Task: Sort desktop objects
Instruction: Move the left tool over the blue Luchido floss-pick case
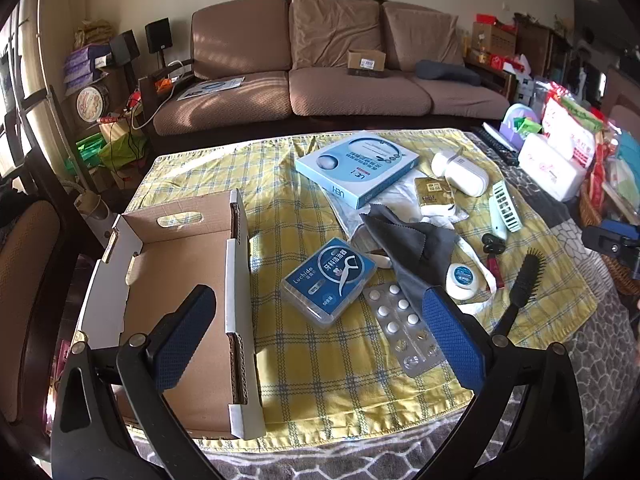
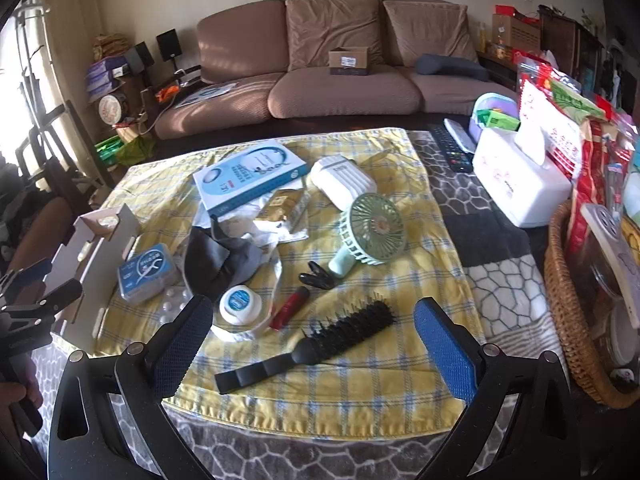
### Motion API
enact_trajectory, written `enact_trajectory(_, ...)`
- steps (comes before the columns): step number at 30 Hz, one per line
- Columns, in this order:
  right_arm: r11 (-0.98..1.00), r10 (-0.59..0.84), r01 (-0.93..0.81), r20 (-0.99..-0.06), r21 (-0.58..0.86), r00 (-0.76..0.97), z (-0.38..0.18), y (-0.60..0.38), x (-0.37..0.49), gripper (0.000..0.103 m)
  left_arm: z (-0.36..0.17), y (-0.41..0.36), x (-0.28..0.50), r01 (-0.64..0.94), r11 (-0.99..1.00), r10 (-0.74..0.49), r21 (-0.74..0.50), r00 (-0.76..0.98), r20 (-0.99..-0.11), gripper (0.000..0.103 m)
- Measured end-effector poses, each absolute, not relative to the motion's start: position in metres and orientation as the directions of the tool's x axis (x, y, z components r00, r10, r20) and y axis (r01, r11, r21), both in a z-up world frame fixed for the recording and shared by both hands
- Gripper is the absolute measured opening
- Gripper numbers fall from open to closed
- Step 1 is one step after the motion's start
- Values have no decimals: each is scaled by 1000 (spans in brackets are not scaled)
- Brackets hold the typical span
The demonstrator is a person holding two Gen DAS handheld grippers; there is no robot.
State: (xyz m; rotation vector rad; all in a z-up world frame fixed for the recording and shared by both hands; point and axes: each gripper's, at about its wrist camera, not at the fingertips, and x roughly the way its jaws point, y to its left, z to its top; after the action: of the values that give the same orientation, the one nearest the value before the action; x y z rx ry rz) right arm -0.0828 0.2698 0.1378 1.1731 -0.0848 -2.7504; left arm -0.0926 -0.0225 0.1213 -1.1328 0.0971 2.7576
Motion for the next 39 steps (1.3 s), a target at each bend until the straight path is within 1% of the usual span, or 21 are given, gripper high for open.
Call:
enact_trajectory(2, -981, -192, 158, -716, 115, -671, 136, 259, -90, 95, 122, -31, -94, -172, -985, 142, -26, -704, -695, 103)
enact_trajectory(6, -962, -252, 246, -730, 117, -636, 121, 231, -105, 90, 122, -45, -95, -183, -981, 173, -60, -699, -694, 103)
enact_trajectory(9, -940, -290, 322, -757, 112, -585, 100, 210, -122, 80, 124, -50, -92, -207, -976, 198, -72, -690, -696, 103)
enact_trajectory(11, -927, -293, 363, -787, 94, -543, 83, 200, -134, 67, 127, -48, -88, -236, -969, 222, -76, -687, -692, 103)
enact_trajectory(12, -925, -286, 371, -801, 87, -526, 75, 197, -140, 66, 129, -46, -87, -250, -966, 229, -72, -688, -688, 103)
enact_trajectory(14, -928, -276, 362, -816, 89, -508, 66, 197, -149, 66, 133, -43, -87, -265, -962, 234, -60, -696, -679, 103)
enact_trajectory(16, -919, -322, 371, -794, 132, -515, 68, 197, -153, 66, 135, -43, -88, -277, -959, 248, -67, -697, -673, 103)
enact_trajectory(18, -898, -382, 402, -765, 176, -518, 76, 188, -155, 73, 135, -48, -88, -287, -954, 271, -91, -688, -673, 103)
enact_trajectory(19, -891, -393, 418, -761, 176, -517, 79, 179, -157, 83, 135, -51, -87, -288, -953, 273, -91, -691, -670, 103)
enact_trajectory(20, -882, -400, 441, -757, 165, -517, 81, 168, -158, 85, 135, -55, -86, -284, -954, 270, -90, -696, -665, 103)
enact_trajectory(23, -849, -408, 517, -756, 108, -512, 81, 130, -159, 85, 137, -71, -86, -257, -958, 275, -129, -694, -665, 103)
enact_trajectory(25, -823, -421, 560, -764, 94, -489, 75, 109, -160, 86, 141, -82, -88, -248, -956, 289, -157, -694, -660, 103)
enact_trajectory(29, -762, -449, 643, -775, 71, -446, 64, 75, -162, 86, 149, -101, -84, -243, -956, 293, -167, -711, -640, 103)
enact_trajectory(32, -739, -447, 672, -785, 54, -428, 58, 58, -169, 88, 149, -109, -84, -235, -956, 291, -174, -707, -645, 103)
enact_trajectory(35, -728, -459, 681, -795, 81, -396, 51, 47, -179, 88, 143, -110, -89, -245, -950, 312, -194, -692, -651, 103)
enact_trajectory(37, -755, -448, 648, -800, 100, -399, 48, 49, -183, 88, 142, -106, -99, -259, -950, 309, -177, -681, -664, 103)
enact_trajectory(39, -765, -498, 617, -777, 184, -386, 50, 61, -179, 88, 145, -98, -116, -317, -935, 335, -157, -657, -676, 103)
